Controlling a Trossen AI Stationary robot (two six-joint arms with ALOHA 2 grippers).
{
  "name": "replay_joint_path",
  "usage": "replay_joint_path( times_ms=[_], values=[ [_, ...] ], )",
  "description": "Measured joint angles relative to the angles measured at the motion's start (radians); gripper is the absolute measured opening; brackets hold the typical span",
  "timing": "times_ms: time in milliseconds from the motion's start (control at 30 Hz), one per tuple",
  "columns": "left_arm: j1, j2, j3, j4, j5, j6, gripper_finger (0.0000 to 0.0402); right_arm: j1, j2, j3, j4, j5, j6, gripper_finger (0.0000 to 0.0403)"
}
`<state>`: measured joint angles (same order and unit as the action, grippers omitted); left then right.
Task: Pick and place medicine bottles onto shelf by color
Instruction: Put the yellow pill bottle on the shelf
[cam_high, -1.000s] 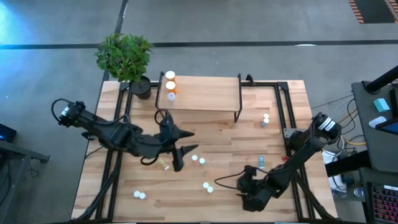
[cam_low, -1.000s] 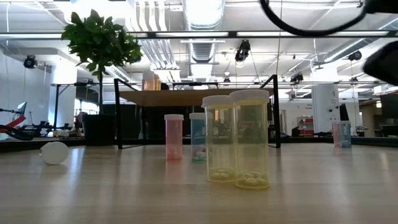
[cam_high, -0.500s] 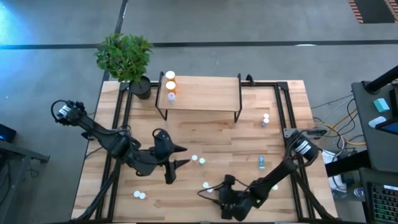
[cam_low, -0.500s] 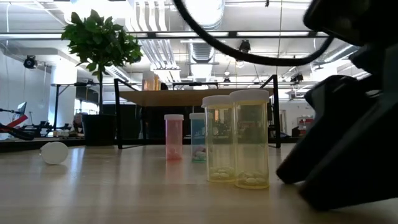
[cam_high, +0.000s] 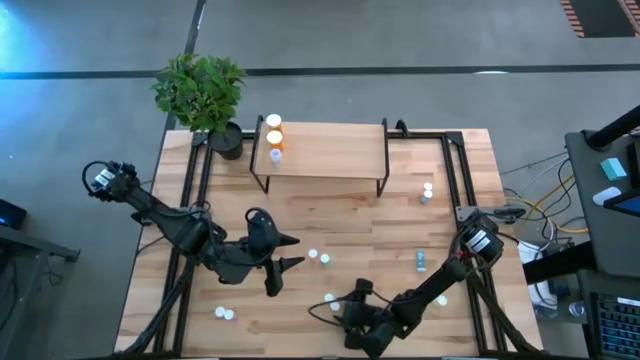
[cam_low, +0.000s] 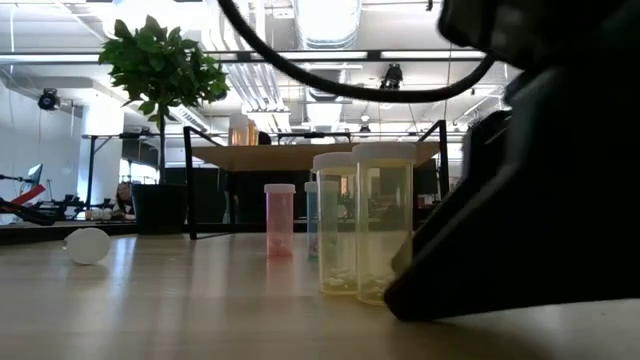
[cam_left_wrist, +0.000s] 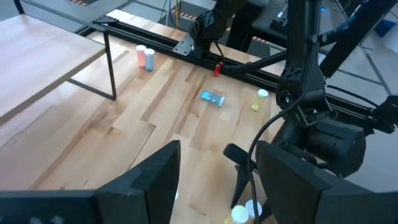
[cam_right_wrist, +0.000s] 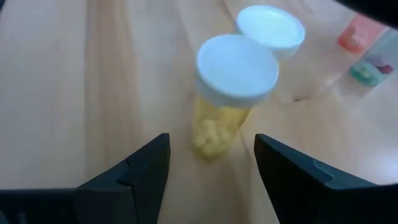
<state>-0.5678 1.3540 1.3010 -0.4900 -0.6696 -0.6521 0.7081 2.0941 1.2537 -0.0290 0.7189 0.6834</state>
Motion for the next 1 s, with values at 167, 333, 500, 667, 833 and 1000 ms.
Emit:
replay_joint_path(
  times_ms=[167, 333, 500, 667, 833, 1000],
  values=[
    [0.0, 0.0, 0.0, 0.0, -0.018, 0.0, 0.0193, -0.022, 0.001, -0.002, 0.016, -0.017, 0.012, 0.0226],
    [0.001, 0.001, -0.004, 0.0, -0.019, 0.0, 0.0193, -0.03, 0.001, -0.003, 0.019, -0.045, 0.015, 0.0219],
    [0.002, 0.002, -0.03, 0.001, -0.018, -0.035, 0.0193, -0.029, 0.002, -0.003, 0.019, -0.042, 0.015, 0.0181],
    [0.003, 0.002, -0.061, 0.002, 0.013, -0.127, 0.0193, -0.029, -0.004, -0.003, 0.008, -0.039, 0.01, 0.0133],
    [0.003, 0.003, -0.069, 0.002, 0.063, -0.128, 0.0193, -0.031, -0.055, -0.007, -0.048, -0.054, -0.066, 0.0097],
    [0.005, 0.004, -0.069, 0.021, 0.073, -0.127, 0.0193, -0.046, -0.191, -0.007, -0.231, -0.099, -0.112, 0.0088]
  ],
)
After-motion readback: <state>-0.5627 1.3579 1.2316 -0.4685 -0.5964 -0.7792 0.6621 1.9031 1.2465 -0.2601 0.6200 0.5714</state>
